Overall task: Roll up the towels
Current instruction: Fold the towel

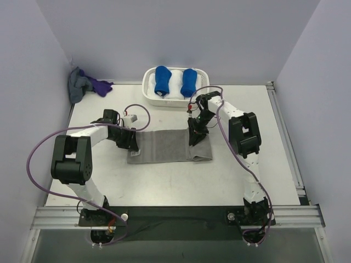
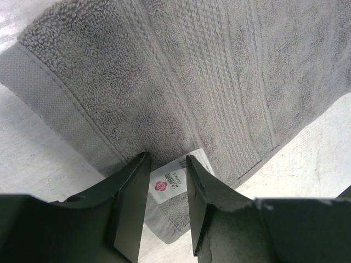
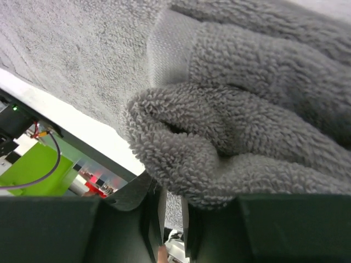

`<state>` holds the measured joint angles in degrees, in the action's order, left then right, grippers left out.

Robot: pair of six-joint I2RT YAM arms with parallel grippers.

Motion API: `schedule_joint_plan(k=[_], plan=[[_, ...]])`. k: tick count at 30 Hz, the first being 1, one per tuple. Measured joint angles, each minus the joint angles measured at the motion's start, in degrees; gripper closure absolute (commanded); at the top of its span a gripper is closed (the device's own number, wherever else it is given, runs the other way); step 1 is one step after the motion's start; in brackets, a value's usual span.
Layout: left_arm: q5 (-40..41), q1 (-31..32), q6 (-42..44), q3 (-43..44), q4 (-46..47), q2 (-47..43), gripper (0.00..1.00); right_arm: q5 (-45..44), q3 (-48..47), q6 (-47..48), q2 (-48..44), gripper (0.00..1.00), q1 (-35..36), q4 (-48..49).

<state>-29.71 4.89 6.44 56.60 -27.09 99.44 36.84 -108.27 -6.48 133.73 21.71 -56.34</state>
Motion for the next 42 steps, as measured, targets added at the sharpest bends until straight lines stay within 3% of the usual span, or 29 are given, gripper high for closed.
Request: schedule_joint_plan(k=[4, 14, 23, 42], plan=[[-0.1, 0.0, 0.1, 0.0, -0.1, 0.0, 0.56, 2.6, 1.0, -0.7, 0.0, 0.7, 0.1, 1.2], [-0.9, 0.0, 1.3, 0.0, -0.4, -0.1, 0.55, 5.8, 1.0, -0.9, -3.3, 0.66, -1.4, 3.8], [-1.0, 0.0, 1.5, 0.0, -0.5, -0.2, 0.55, -1.6, 1.7, -0.8, -11.1, 0.65, -3.9, 4.4], [-0.4, 0.0, 1.7, 0.8, -1.5, -0.1, 0.54, -10.3, -2.7, -2.9, -0.1, 0.69, -0.3, 5.5]])
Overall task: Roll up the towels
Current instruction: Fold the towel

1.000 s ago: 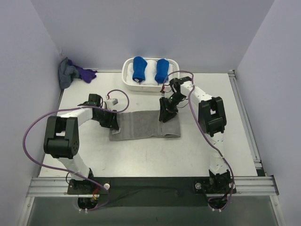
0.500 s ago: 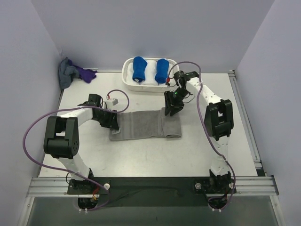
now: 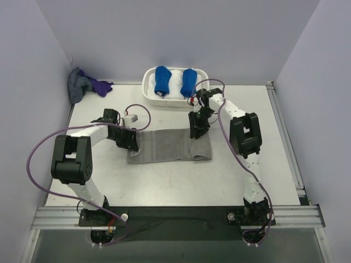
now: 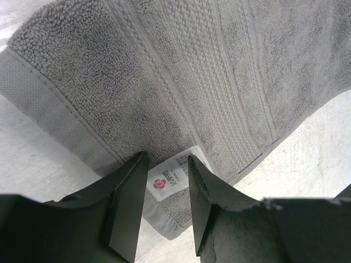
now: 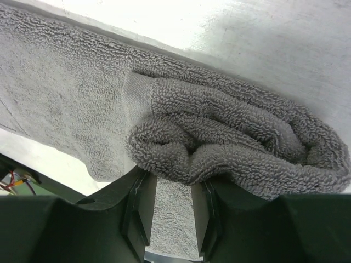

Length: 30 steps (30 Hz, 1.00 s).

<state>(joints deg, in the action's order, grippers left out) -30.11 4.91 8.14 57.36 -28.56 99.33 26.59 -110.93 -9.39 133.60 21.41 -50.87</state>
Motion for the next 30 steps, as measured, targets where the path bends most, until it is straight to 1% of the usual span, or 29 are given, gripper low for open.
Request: schedule_joint_plan(k=[3, 7, 9, 10, 14, 18, 20, 26, 30], plan=[[0.9, 0.0, 0.4, 1.7, -0.9, 0.6, 0.54, 1.4, 2.8, -0.5, -1.5, 0.69, -0.3, 1.9], [1.7, 0.0, 1.2, 6.2, -1.4, 3.2, 0.55, 5.0, 9.6, 0.4, -6.4, 0.64, -1.0, 2.5], [1.9, 0.0, 1.2, 7.9, -1.3, 3.9, 0.56, 6.9, 11.1, 1.1, -8.7, 0.51, -1.8, 2.0], [1.8, 0.0, 1.2, 8.3, -1.3, 3.9, 0.55, 7.8, 11.1, 1.7, -9.9, 0.47, -2.2, 1.7], [1.4, 0.2, 0.6, 8.2, -1.4, 2.0, 0.55, 10.8, 8.7, 4.0, -14.3, 0.46, -6.3, 1.4], [1.2, 0.7, 0.3, 4.5, -1.8, -3.6, 0.56, 11.1, 4.5, 7.5, -14.6, 0.48, -12.0, 2.2], [0.6, 1.0, 0.2, 3.2, -2.6, -5.2, 0.56, 10.7, 3.5, 9.1, -13.6, 0.49, -13.5, 2.1], [-0.7, 1.9, 0.0, 0.9, -4.4, -4.5, 0.57, 11.0, 2.9, 12.0, -6.4, 0.52, -12.3, 2.4], [-0.8, 2.6, 0.1, 1.0, -4.7, -1.4, 0.57, 11.7, 6.0, 12.6, -3.7, 0.54, -11.5, 3.0]])
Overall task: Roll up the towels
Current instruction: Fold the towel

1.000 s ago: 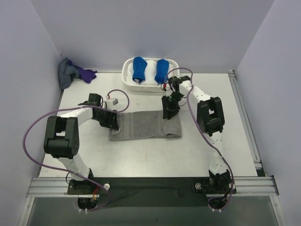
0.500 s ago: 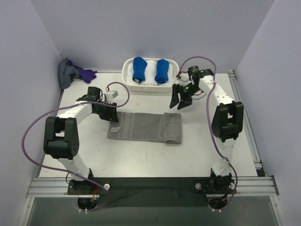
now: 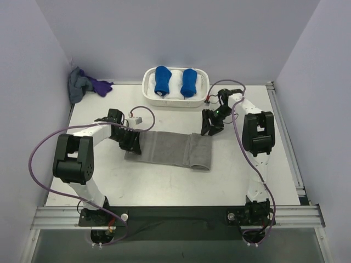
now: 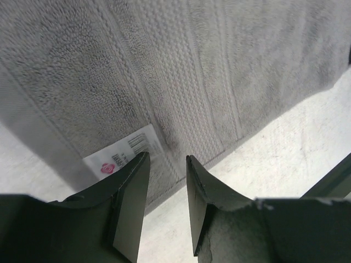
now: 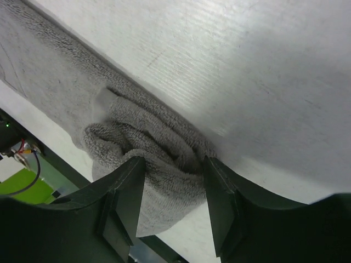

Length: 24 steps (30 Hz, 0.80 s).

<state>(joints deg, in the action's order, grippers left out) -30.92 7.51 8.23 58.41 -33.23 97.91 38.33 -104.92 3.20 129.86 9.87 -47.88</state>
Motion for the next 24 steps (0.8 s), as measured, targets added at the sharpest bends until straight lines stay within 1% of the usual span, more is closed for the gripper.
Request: schedule_joint_plan(k=[5, 8, 11, 12, 14, 15, 18, 21, 24], plan=[[-0.4, 0.2, 0.0, 4.0, -2.2, 5.8, 0.58, 3.4, 7.1, -0.2, 0.2, 0.55, -0.7, 0.3], [-0.4, 0.7, 0.0, 8.7, -3.0, 9.3, 0.58, 7.4, 14.1, -0.6, -2.2, 0.55, -1.6, 0.4], [-0.4, 2.4, 0.1, 17.0, -3.5, 15.1, 0.58, 10.1, 23.5, -0.8, -5.9, 0.53, -2.1, 0.6], [-0.2, 3.2, 0.2, 20.5, -3.6, 17.4, 0.57, 10.8, 26.3, -0.8, -7.1, 0.5, -2.0, 0.3], [0.3, 5.4, 0.5, 27.5, -2.9, 21.9, 0.54, 12.0, 30.8, -0.7, -9.1, 0.49, -1.5, 0.1], [0.7, 6.7, 0.8, 31.3, -2.8, 24.2, 0.5, 12.4, 32.5, -0.5, -10.0, 0.49, -1.1, -0.4], [1.2, 9.5, 1.1, 39.1, -2.6, 28.2, 0.45, 13.3, 34.2, 0.2, -12.4, 0.49, -0.8, -1.7], [1.2, 10.3, 1.1, 40.5, -2.6, 27.6, 0.44, 13.5, 34.0, 0.7, -15.0, 0.49, -1.9, -1.6], [1.3, 9.6, 1.3, 37.0, -2.4, 24.1, 0.44, 13.6, 33.2, 0.7, -16.7, 0.5, -3.4, -1.3]])
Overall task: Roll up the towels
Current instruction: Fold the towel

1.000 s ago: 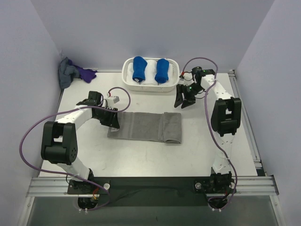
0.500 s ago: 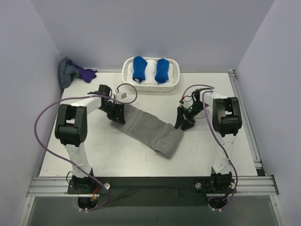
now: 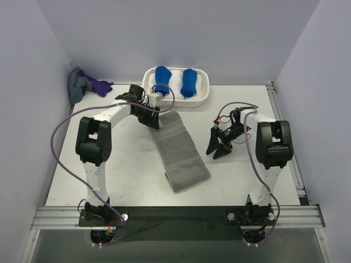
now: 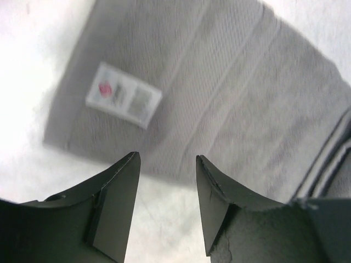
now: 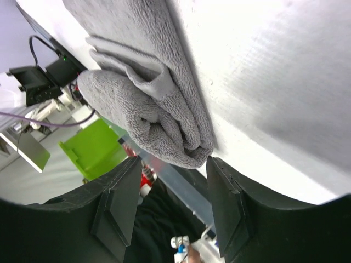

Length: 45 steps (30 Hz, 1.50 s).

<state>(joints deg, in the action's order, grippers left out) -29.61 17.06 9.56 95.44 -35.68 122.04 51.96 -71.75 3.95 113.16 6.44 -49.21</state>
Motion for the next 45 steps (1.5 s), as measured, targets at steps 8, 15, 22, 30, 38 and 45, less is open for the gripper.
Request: schedule_joint_plan(k=[8, 15, 22, 30, 38, 45], plan=[[0.4, -0.9, 0.0, -7.4, -0.3, -6.4, 0.5, 0.2, -0.4, -2.7, -0.3, 0.52, 3.3, 4.8], [0.0, 0.0, -0.3, -5.0, -0.3, 0.7, 0.62, 0.2, 0.7, -4.7, 0.8, 0.65, 8.0, 8.3], [-2.7, 0.9, -0.3, 5.4, -1.1, 8.0, 0.65, 0.0, 6.0, -5.5, 0.8, 0.83, 8.4, 9.6], [-4.9, 2.4, 0.3, 17.4, -3.9, 14.8, 0.37, -0.2, 6.3, -7.0, 0.7, 0.9, 11.1, 10.3], [-5.5, 0.3, 5.4, -3.5, -3.5, -4.7, 0.19, -3.2, 5.1, -6.7, -2.7, 0.54, 9.9, 9.4], [-8.9, -6.4, 10.5, -19.8, 0.0, -33.2, 0.2, -5.5, 3.1, -5.3, -15.2, 0.55, 7.0, 7.0]])
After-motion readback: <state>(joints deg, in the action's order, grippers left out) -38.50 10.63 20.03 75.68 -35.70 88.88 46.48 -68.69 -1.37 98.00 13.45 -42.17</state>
